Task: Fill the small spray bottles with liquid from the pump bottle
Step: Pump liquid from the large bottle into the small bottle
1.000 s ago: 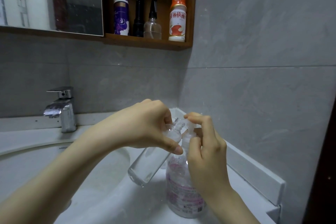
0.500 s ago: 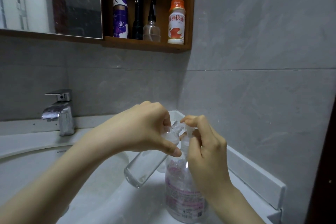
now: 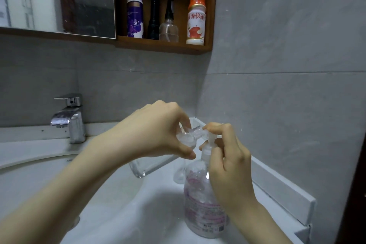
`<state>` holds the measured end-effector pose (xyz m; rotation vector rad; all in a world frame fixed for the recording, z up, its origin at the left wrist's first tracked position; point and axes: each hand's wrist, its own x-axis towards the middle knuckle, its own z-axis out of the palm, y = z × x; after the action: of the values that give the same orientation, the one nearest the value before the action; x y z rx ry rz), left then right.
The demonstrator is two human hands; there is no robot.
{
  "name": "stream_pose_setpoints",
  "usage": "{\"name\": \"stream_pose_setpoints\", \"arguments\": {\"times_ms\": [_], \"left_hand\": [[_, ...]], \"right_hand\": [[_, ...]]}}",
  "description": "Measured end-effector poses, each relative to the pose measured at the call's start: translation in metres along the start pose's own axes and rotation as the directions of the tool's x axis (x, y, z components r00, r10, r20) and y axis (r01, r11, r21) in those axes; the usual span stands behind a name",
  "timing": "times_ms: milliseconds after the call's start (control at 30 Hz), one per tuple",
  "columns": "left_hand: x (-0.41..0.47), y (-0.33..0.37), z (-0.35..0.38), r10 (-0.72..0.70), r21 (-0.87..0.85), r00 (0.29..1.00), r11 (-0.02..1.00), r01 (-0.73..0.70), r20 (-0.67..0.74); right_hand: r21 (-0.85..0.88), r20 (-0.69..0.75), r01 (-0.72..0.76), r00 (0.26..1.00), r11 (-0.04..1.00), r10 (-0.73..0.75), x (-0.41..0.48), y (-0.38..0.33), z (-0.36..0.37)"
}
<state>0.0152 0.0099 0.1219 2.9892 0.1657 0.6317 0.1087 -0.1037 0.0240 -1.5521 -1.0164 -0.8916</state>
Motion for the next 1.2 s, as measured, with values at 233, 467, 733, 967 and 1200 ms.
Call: {"name": "stream_pose_setpoints", "arguments": {"times_ms": [233, 467, 733, 967, 1200], "left_hand": [[0.0019, 0.0000, 0.0016, 0.020, -0.003, 1.000, 1.000, -0.020, 0.008], [0.0025, -0.0006, 0.0073, 0.023, 0.015, 0.999, 1.000, -0.024, 0.037], [0.0014, 0.0025, 0.0061, 0.022, -0.006, 0.999, 1.000, -0.021, 0.041], [0.0028, 0.0027, 0.0044, 0.021, -0.016, 0.999, 1.000, -0.021, 0.034], [0.0033, 0.0011, 0.0082, 0.023, -0.005, 0.999, 1.000, -0.023, 0.044]], "right_hand": [[-0.010, -0.019, 0.033, 0.999, 0.999, -0.034, 0.0035, -0.0028, 0.0023], [-0.020, -0.026, 0.060, 0.998, 0.998, -0.061, 0.0016, 0.0009, 0.0031], [0.018, 0.016, -0.015, 1.000, 1.000, 0.014, -0.0060, -0.0009, 0.0019], [0.017, 0.000, 0.000, 1.000, 1.000, 0.000, -0.0016, -0.0021, 0.0021], [-0.046, -0.008, 0.058, 0.998, 0.997, -0.058, -0.0007, -0.0001, 0.0008]]}}
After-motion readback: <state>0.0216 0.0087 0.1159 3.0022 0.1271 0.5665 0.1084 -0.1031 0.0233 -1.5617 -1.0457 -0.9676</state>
